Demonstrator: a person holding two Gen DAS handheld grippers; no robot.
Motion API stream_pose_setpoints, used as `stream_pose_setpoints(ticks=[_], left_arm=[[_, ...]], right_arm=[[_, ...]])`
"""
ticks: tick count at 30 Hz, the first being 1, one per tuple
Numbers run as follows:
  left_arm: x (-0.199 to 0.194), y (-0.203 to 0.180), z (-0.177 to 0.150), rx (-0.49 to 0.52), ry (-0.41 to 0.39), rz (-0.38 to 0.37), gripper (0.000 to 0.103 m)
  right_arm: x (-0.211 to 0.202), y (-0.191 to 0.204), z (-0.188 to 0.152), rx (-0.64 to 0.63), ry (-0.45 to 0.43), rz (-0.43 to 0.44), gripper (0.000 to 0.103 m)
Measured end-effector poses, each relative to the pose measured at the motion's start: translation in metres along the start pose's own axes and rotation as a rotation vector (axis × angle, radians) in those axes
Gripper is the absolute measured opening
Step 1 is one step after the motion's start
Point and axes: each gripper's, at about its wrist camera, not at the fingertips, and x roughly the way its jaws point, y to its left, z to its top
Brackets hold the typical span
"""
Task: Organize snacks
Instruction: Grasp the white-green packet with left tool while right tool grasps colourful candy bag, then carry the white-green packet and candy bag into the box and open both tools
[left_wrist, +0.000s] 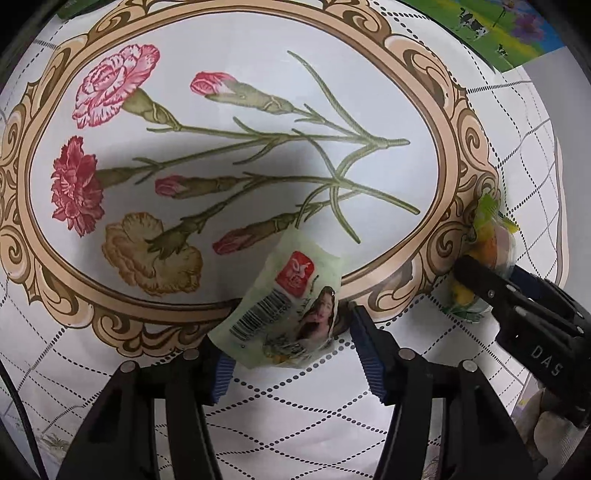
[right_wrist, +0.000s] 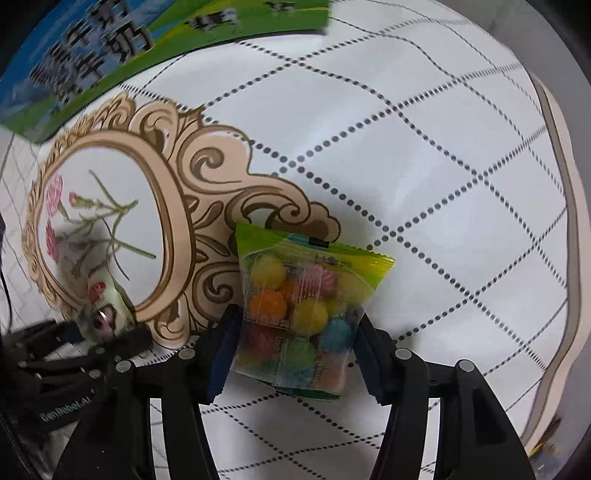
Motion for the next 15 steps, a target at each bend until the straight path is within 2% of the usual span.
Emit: stream_pose_setpoints(ticks=[2, 4, 6, 10, 15], left_arm=[[-0.005, -0.018, 0.021, 0.010, -0.008, 0.042, 0.043], [-0.002, -0.029, 0.020, 0.026, -0.020, 0.079, 0.037], [-0.002, -0.034, 0.017, 0.037, -0.029, 0.098, 0.035], [-0.011, -0.042, 0.009, 0.053, -0.047, 0.118, 0.034], [-0.033, -0.053, 0.002, 0.054, -0.080, 0.091, 0.034]], right_arm=[[-0.003, -0.011, 0.001, 0.035, -0.006, 0.018, 0.061], [-0.004, -0.026, 0.000, 0.056, -0.018, 0.013, 0.057], [-0.005, -0.028, 0.000, 0.062, -0.028, 0.013, 0.052], [-0.012, -0.031, -0.007, 0.046, -0.046, 0.014, 0.050], [-0.035, -0.042, -0.015, 0.042, -0.059, 0.068, 0.050]])
